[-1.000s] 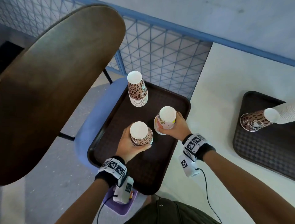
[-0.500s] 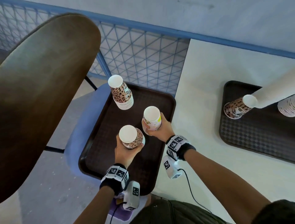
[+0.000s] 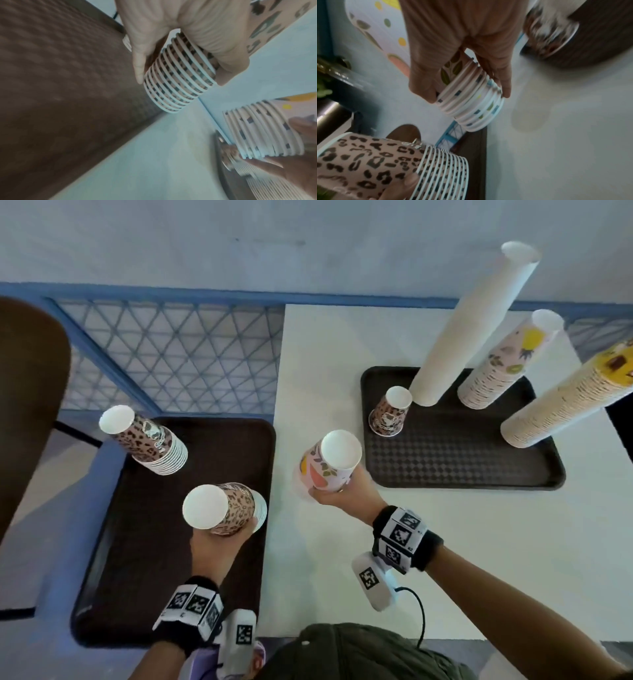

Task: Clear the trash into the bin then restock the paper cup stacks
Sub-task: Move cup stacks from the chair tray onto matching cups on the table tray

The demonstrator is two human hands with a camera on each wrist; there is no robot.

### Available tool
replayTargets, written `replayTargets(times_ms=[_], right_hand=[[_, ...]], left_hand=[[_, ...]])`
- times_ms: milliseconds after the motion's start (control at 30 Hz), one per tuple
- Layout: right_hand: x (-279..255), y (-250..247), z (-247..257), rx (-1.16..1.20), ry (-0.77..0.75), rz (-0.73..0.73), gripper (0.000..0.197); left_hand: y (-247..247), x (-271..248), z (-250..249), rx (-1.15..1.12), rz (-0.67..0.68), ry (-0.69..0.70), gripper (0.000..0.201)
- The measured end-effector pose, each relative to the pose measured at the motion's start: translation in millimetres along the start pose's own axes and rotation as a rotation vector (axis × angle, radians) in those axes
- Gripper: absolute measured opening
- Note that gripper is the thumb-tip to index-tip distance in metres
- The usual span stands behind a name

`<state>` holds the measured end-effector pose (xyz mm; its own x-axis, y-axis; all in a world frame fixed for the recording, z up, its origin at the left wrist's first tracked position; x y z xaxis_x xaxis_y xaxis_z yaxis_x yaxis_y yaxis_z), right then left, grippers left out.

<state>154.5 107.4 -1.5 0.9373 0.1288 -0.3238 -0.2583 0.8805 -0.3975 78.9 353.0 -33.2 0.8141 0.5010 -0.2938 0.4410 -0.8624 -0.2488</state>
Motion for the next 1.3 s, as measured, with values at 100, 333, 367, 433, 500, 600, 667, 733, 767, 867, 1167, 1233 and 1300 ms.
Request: replayTargets(times_ms=[100,333,367,433,500,600,667,733,767,867,1167,1233,1300], right_hand=[[-13,-67,-17,0.012,0.029,-0.155,0.078],[-24,-221,-32,0.011,0.044,-0.479,0.073],[-21,-242,-30,0.013,0.026,-0.52,0.073],[-14,-280,-22,0.01,-0.019,-0.597,0.073],[-6,-314,-8,0.019,-0.068,-0.663,0.072],[12,-351,15,0.029,-0.113,-0.734,0.068],[24,-368,29,0.021,-0.099,-0.762,0.07],[34,-381,41,0.027,-0.077,-0.779,0.07],[40,-387,44,0.027,-0.058,-0.779,0.068],[52,-399,44,-0.014,0.023,-0.776,0.065],[80,-395,13,0.005,0.212,-0.679,0.073],[82,-384,-4,0.006,0.267,-0.617,0.084],[79,-371,-19,-0.014,0.317,-0.578,0.097]], left_hand=[[57,-17,-15,0.01,0.173,-0.01,0.074],[154,-65,-17,0.135,0.438,0.017,0.1],[161,-69,-16,0.149,0.451,0.021,0.102],[169,-73,-13,0.158,0.433,0.008,0.103],[174,-73,-11,0.155,0.402,-0.024,0.102],[176,-72,-9,0.171,0.381,-0.04,0.102],[177,-72,-8,0.177,0.359,-0.047,0.102],[178,-74,-8,0.177,0.343,-0.055,0.102],[179,-74,-7,0.178,0.338,-0.057,0.102],[180,-77,-7,0.183,0.332,-0.065,0.1],[185,-82,-31,0.081,0.345,-0.037,0.085],[194,-81,-50,0.029,0.366,-0.001,0.078],[205,-76,-73,-0.03,0.37,0.045,0.069]])
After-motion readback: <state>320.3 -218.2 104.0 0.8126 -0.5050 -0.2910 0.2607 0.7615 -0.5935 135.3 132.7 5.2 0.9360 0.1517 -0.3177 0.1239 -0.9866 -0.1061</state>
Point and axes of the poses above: each hand's wrist, its own x-axis towards the middle knuckle, its own y-axis out of the palm, z = x × y, the point moved 4 cm from there along x, towards the middle knuckle, and after that the axes turned 11 degrees about -x, right-handed, at the moved point
